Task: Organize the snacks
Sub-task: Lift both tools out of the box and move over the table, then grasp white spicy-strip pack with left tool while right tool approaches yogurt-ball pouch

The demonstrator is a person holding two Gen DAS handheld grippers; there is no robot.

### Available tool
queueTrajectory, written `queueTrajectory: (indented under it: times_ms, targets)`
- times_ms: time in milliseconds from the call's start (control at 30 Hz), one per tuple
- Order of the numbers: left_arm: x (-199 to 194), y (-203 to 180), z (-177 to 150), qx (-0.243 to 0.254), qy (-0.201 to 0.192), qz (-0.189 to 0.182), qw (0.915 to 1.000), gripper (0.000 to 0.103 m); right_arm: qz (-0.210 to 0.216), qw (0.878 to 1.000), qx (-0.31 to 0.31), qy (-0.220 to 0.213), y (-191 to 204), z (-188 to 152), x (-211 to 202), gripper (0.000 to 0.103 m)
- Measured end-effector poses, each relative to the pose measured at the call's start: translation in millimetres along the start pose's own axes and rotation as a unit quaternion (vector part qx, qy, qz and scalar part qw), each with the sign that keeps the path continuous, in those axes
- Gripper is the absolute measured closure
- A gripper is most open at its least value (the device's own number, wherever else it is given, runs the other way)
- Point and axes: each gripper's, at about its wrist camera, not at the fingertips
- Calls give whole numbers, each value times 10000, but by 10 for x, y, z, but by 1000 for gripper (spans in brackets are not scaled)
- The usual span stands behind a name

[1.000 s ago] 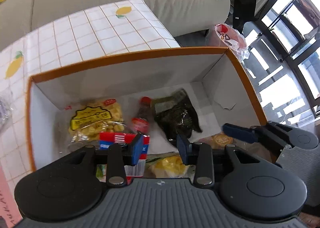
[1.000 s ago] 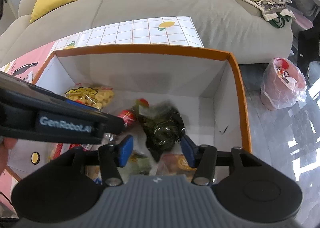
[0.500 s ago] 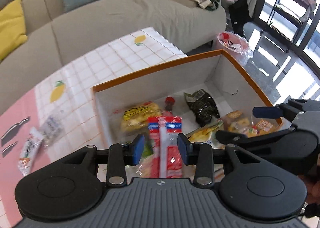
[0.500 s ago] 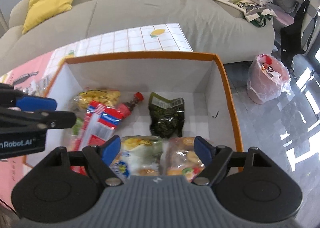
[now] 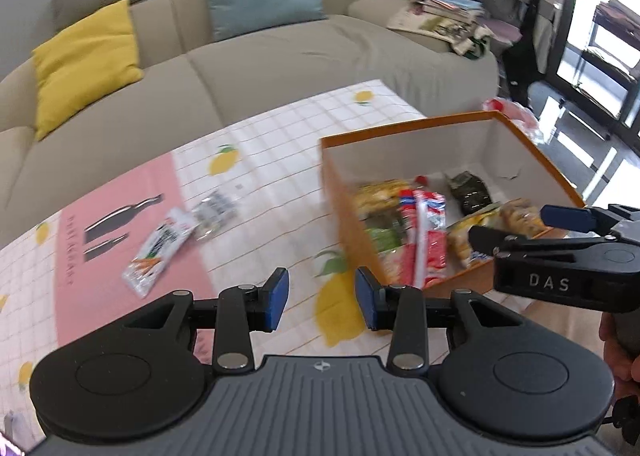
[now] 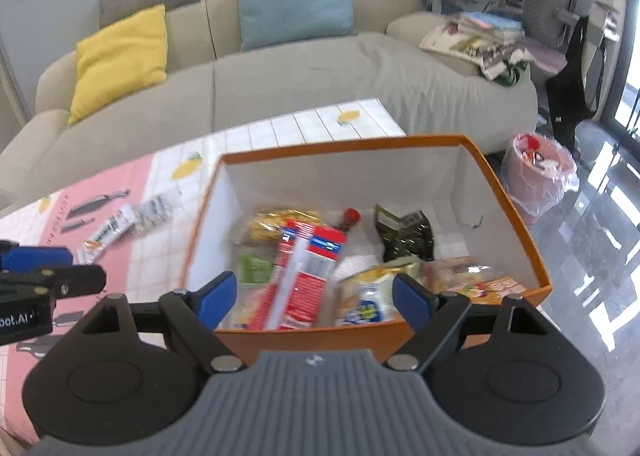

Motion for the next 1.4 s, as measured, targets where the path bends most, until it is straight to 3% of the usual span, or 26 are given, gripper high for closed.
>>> queueTrajectory:
  times_ms: [200,667,1033,1400]
  targets:
    - [-176,308,-346,-287,-87,188,9994,57,339,9983,-109,-457,404,-286,-207,21]
    - [-175,859,-1032,-857,-101,334,9957,57,860,9890,-1108,-471,1162,-728,-128,26]
    - [96,1187,-1155,-874,-236,281,9955,53,820,9841,-1568,-169,1528,-867,285,26]
    - [631,1645,-1020,-647,-324,0,9974,45,907,9835,-1562,75,1742,-684,891,31]
Point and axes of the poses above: each gripper's, at about its wrist camera, not at the fingertips, and x roughly the way its jaws point, y to its left, z to its top, and after that the axes turned 12 degrees about x, right-handed
